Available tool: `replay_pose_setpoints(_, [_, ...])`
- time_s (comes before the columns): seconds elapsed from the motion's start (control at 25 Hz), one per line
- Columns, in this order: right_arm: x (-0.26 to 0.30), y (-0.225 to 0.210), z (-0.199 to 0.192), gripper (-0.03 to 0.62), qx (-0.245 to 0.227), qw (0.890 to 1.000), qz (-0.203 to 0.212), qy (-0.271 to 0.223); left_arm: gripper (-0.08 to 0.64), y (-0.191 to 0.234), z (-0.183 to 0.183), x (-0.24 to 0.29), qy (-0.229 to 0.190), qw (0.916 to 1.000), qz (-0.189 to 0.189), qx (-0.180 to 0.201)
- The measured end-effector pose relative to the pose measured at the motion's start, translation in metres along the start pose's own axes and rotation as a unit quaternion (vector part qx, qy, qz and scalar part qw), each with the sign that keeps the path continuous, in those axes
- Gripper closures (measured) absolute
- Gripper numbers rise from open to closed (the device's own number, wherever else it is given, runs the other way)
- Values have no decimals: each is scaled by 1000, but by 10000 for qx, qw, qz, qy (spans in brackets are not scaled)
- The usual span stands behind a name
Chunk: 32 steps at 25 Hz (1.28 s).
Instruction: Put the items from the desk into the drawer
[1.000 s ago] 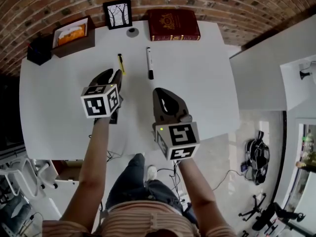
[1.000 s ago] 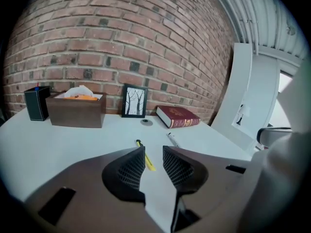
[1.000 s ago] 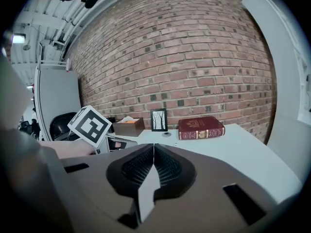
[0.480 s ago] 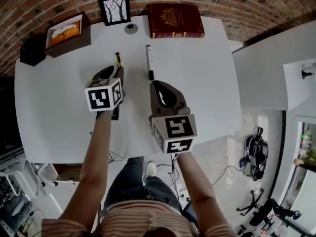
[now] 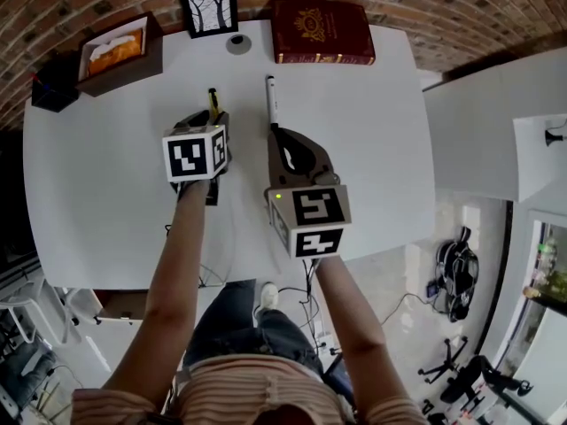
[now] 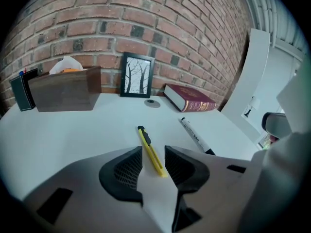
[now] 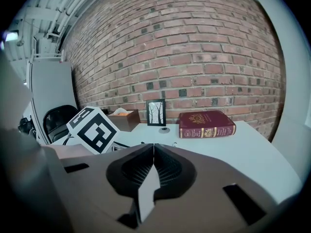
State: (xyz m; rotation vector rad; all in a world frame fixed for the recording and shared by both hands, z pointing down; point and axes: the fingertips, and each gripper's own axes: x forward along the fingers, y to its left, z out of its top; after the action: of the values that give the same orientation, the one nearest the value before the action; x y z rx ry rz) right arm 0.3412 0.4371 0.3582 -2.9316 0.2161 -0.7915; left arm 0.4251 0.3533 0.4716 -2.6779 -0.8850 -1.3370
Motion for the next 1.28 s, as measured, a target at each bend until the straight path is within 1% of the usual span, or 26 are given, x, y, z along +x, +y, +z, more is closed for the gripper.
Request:
replay_pose_setpoints(0.24, [16, 0, 1, 575, -142, 9997, 44, 182, 431, 1, -5, 6, 164, 9998, 126, 46])
replay_pose_setpoints(0.44, [33, 5, -8, 575, -229, 9981, 174, 553, 433, 4, -4, 8, 239, 9992, 315, 89])
replay_pose_setpoints(0.68, [46, 6, -14, 575, -259, 9961, 224, 816, 457, 5, -8, 8, 416, 9969, 607, 290])
replay_pose_setpoints(0.84, [48, 3, -18, 575, -261, 9954, 209, 893, 463, 7, -5, 6, 340, 9959, 739, 386])
replay_pose_setpoints(1.0, [49, 1, -20, 575, -290, 9947, 194, 963, 503, 9, -2, 5, 224, 9954, 837, 398])
replay_pose_setpoints(1.28, [51, 1, -21, 575, -179, 9948, 210, 982, 509, 8, -1, 5, 123, 9957, 792, 456])
